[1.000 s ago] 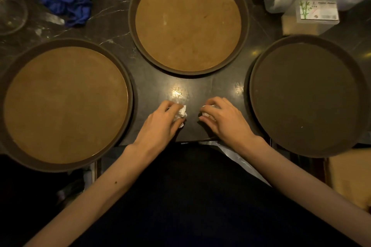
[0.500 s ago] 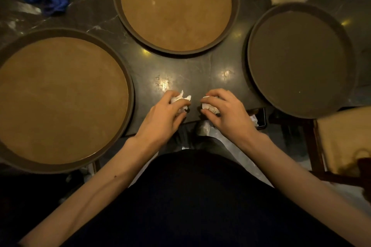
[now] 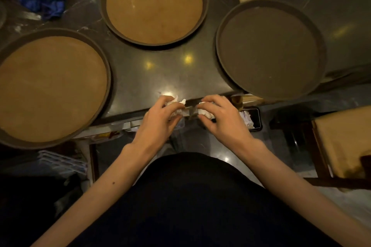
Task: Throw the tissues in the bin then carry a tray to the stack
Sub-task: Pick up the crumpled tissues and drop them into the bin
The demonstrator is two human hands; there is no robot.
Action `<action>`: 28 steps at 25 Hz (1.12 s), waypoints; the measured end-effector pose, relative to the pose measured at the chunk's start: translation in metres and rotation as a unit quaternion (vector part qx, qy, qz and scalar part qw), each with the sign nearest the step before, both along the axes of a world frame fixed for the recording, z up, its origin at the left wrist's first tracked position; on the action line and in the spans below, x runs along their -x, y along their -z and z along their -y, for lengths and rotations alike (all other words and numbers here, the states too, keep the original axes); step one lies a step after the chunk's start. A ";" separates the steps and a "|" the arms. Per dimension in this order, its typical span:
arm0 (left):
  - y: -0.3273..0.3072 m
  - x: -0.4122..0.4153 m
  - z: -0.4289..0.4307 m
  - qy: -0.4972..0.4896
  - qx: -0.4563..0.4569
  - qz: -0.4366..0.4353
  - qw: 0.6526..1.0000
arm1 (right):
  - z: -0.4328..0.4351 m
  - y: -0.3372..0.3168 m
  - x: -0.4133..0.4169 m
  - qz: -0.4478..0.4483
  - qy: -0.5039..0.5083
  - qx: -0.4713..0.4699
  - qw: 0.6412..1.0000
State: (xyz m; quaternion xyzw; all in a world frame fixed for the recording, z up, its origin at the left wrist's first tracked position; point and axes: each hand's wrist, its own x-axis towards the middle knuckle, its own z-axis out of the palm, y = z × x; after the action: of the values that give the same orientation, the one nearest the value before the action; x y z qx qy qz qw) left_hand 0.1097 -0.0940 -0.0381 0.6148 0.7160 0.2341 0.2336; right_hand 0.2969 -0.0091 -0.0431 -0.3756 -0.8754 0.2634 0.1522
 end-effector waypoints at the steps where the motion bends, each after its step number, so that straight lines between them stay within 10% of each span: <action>1: 0.001 -0.017 0.003 0.000 0.003 0.000 1.000 | 0.005 0.003 -0.018 0.001 0.007 0.003 1.000; 10: -0.007 -0.170 0.048 0.057 0.019 -0.021 0.998 | 0.077 0.014 -0.181 -0.004 0.048 0.012 0.999; 28: 0.007 -0.247 0.179 0.058 -0.022 0.085 0.994 | 0.213 -0.008 -0.257 0.066 0.089 0.006 0.994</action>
State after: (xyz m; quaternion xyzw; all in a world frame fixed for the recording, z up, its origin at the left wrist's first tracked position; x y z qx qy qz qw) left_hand 0.3571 -0.2731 -0.0452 0.6380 0.6513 0.2877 0.2931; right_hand 0.5542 -0.2224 -0.0351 -0.4692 -0.8452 0.2288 0.1142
